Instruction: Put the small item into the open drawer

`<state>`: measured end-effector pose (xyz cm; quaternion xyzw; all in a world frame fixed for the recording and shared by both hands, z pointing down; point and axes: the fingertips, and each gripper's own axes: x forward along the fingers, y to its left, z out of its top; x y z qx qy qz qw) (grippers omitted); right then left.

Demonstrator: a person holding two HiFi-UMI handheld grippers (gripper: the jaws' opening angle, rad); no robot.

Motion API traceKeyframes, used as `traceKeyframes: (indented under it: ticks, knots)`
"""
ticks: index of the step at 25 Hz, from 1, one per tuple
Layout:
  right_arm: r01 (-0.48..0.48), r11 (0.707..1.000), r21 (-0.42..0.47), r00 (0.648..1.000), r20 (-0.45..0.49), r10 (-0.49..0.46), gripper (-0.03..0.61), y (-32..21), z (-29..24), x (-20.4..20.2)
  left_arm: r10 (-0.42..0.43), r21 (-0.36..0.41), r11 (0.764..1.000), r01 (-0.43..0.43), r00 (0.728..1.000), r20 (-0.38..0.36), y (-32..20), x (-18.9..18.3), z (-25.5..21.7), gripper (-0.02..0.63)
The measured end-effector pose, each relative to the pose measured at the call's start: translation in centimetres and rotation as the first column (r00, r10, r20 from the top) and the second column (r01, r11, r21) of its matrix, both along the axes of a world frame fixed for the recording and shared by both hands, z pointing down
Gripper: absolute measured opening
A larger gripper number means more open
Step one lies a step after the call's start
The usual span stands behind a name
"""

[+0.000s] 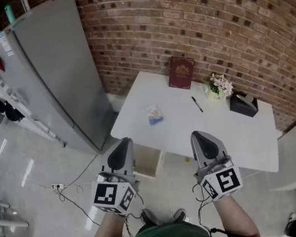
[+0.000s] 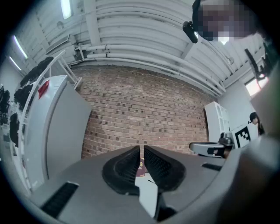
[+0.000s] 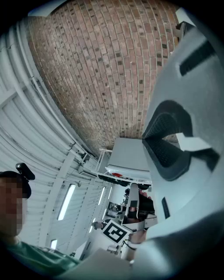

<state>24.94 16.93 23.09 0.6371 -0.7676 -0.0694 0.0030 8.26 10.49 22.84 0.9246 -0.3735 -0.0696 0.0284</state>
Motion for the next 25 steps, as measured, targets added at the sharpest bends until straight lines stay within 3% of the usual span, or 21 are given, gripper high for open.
traceKeyframes:
  ticks: [8,15,25]
  knots:
    - [-0.026,1.0,-0.012,1.0,-0.011,0.026,0.002,-0.8,0.5,-0.8,0.006,0.013,1.0,-0.006,1.0,0.007,-1.2,-1.6,-0.2,0.026]
    - [-0.077,0.997,-0.019,0.997,0.016,0.078,0.003,-1.8,1.1,-1.3,-0.018,0.014,1.0,0.018,1.0,0.013,-3.4,-5.6,0.6,0.026]
    - [-0.127,0.989,-0.076,0.992,-0.024,0.126,0.003,-4.3,2.7,-4.1,-0.018,-0.028,0.999,0.018,1.0,0.004,-5.8,-10.8,3.4,0.026]
